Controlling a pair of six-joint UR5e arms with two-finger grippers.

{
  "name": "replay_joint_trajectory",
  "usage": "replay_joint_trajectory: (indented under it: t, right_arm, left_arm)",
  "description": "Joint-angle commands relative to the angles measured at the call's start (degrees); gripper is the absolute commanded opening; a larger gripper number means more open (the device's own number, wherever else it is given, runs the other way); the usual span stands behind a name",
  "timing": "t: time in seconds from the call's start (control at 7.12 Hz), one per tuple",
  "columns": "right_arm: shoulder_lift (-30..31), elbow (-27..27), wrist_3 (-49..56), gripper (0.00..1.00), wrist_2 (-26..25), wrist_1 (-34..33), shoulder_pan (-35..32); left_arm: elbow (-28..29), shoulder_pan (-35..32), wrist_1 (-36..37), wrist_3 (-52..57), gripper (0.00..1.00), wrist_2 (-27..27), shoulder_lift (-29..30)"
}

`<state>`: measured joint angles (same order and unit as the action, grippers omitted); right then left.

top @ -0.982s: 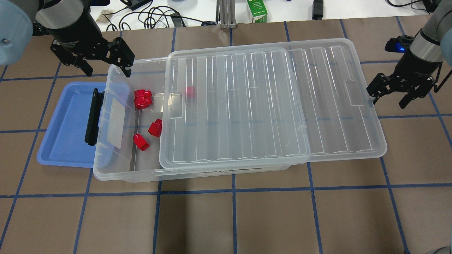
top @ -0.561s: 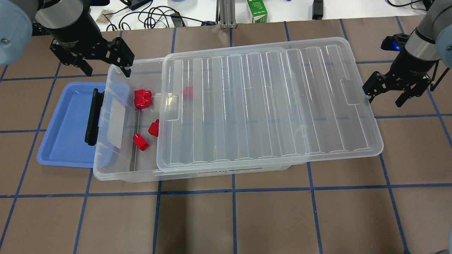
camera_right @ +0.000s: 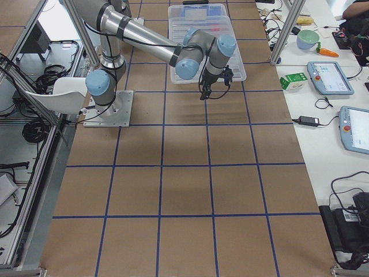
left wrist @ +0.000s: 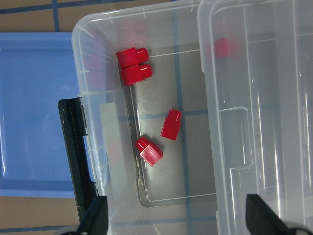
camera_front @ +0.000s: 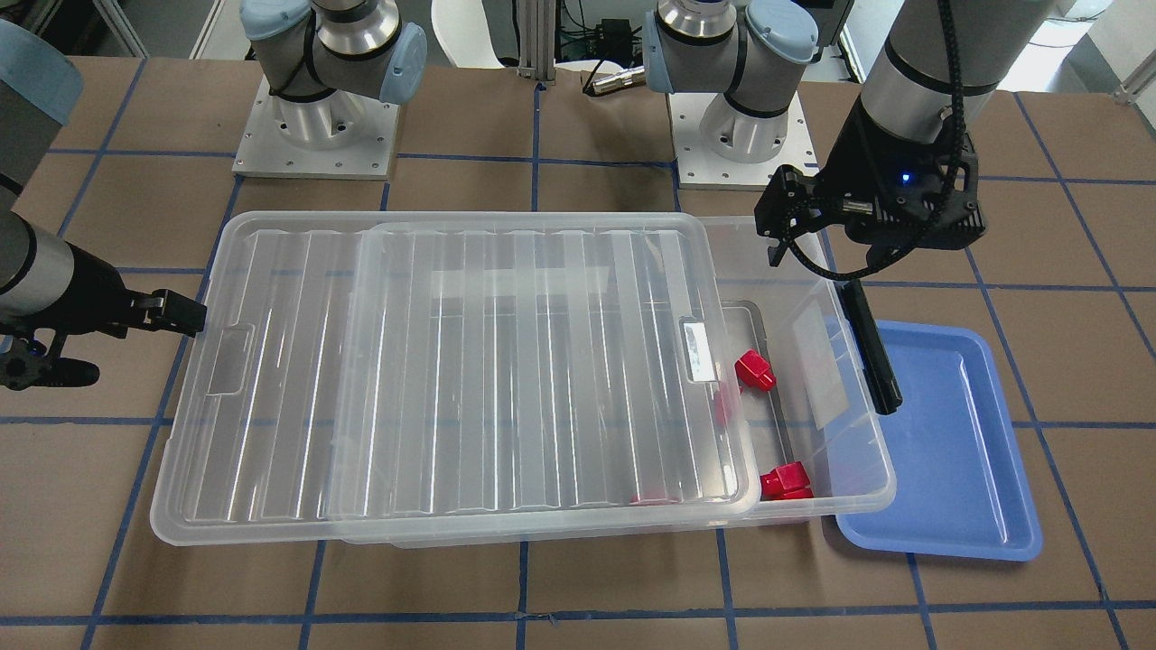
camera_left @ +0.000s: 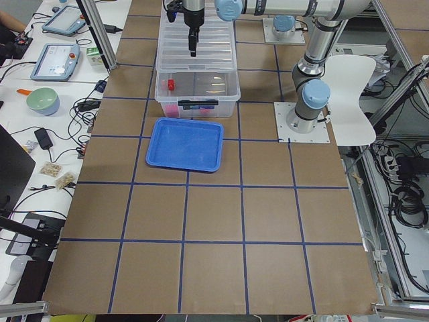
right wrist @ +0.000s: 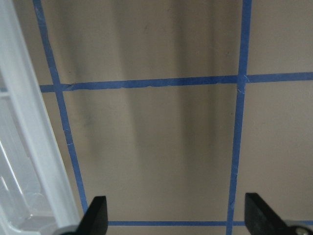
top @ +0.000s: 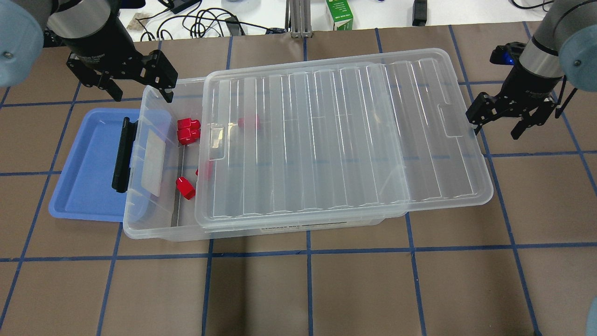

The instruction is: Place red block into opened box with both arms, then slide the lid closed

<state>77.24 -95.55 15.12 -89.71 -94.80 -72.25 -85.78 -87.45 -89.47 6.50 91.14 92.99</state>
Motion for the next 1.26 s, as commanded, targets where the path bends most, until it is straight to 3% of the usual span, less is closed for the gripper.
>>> replay_joint_trajectory:
  t: [0.0, 1.12]
  right_arm:
    - [0.0, 0.0, -2.5, 1.00, 0.1, -0.1, -1.2]
    - [-0.3, 0.1, -14.4, 1.00, 0.1, -0.6, -9.4]
  left_arm:
    - [0.0, 0.0, 0.0, 0.0, 1.00, 0.0, 0.0]
    - [0.0, 0.0, 0.0, 0.0, 1.00, 0.1, 0.0]
